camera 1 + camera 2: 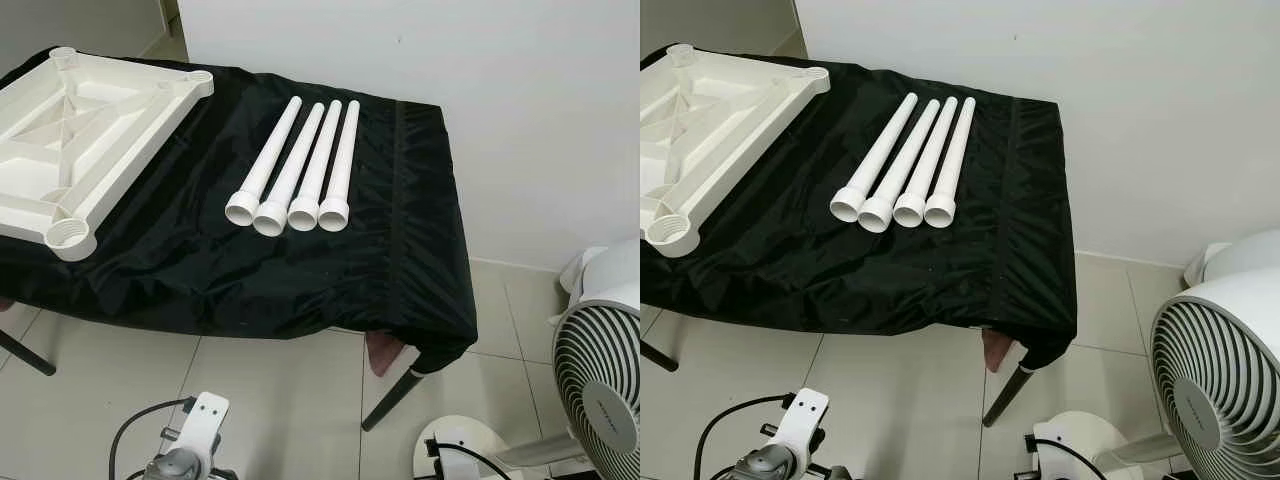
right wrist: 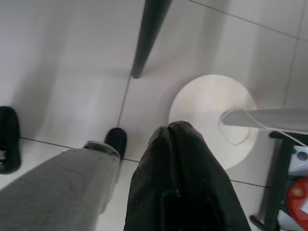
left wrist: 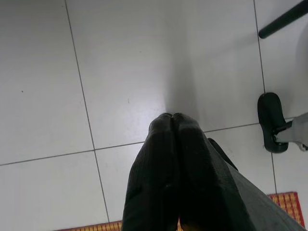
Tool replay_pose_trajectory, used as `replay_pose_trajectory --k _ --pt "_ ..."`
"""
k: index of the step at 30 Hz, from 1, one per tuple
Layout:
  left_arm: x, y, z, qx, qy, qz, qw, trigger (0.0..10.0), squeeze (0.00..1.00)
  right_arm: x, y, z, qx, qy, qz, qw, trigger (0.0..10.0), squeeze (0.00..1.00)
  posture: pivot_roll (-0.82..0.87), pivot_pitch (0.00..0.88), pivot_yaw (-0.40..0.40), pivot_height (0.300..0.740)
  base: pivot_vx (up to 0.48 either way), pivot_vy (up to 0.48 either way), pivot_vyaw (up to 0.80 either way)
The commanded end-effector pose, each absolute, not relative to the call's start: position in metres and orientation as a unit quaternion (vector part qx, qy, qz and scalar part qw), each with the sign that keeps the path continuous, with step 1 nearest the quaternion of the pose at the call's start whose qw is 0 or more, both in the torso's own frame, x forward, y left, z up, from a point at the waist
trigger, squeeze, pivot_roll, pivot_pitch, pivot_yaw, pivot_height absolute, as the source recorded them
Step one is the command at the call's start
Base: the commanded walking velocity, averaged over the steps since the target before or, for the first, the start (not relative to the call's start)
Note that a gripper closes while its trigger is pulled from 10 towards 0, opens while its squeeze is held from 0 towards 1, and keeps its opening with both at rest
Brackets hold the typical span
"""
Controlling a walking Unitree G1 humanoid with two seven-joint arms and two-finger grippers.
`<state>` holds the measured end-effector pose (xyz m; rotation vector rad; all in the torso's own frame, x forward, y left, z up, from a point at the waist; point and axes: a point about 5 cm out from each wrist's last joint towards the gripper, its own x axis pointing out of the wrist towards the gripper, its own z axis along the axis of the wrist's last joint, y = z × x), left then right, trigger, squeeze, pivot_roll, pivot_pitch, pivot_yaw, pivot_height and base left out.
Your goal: Building children table
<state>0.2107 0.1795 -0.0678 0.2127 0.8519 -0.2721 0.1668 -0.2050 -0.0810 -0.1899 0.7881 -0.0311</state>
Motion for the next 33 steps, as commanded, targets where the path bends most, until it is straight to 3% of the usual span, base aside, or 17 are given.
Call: replay_pose_trajectory --k 1,8,16,17,22,23,24,32,33 --pt "0.205 0.178 -0.072 0.110 0.422 -0.141 0.889 10.0 0.00 0.159 -0.201 -0.086 -0.069 0.398 -0.016 0.914 10.0 0.00 -0.03 0.061 -0.019 0.740 0.000 0.000 0.00" --pt "0.202 0.174 -0.073 0.081 0.429 -0.138 0.889 10.0 0.00 0.158 -0.201 -0.086 -0.032 0.394 -0.026 0.918 10.0 0.00 -0.03 0.006 -0.023 0.740 0.000 0.000 0.00" --pt "0.208 0.172 -0.071 0.062 0.425 -0.117 0.896 10.0 0.00 0.160 -0.200 -0.086 -0.016 0.396 -0.027 0.918 10.0 0.00 -0.03 0.000 -0.038 0.740 0.000 0.000 0.00" --pt "0.210 0.169 -0.070 0.042 0.419 -0.115 0.900 10.0 1.00 0.160 -0.199 -0.086 -0.006 0.399 -0.021 0.917 10.0 1.00 -0.03 0.000 -0.037 0.740 0.000 0.000 0.00" --pt "0.209 0.166 -0.071 0.043 0.419 -0.122 0.899 10.0 1.00 0.159 -0.201 -0.086 -0.001 0.402 -0.024 0.915 10.0 1.00 -0.02 0.000 -0.042 0.740 0.000 0.000 0.00" --pt "0.208 0.165 -0.071 0.051 0.420 -0.127 0.897 10.0 1.00 0.159 -0.201 -0.086 0.007 0.403 -0.022 0.915 10.0 0.00 -0.02 0.000 -0.045 0.740 0.000 0.000 0.00" --pt "0.207 0.165 -0.071 0.062 0.420 -0.130 0.896 10.0 0.00 0.158 -0.201 -0.087 0.003 0.405 -0.016 0.914 10.0 0.00 -0.02 0.000 -0.043 0.740 0.000 0.000 0.00" --pt "0.201 0.164 -0.075 0.075 0.428 -0.144 0.889 10.0 0.00 0.157 -0.201 -0.088 0.015 0.409 -0.014 0.912 10.0 0.00 -0.04 0.000 -0.041 0.740 0.000 0.000 0.00" --pt "0.201 0.164 -0.075 0.066 0.428 -0.145 0.890 10.0 1.00 0.156 -0.201 -0.088 0.016 0.408 -0.014 0.913 10.0 1.00 -0.04 0.000 -0.040 0.740 0.000 0.000 0.00"
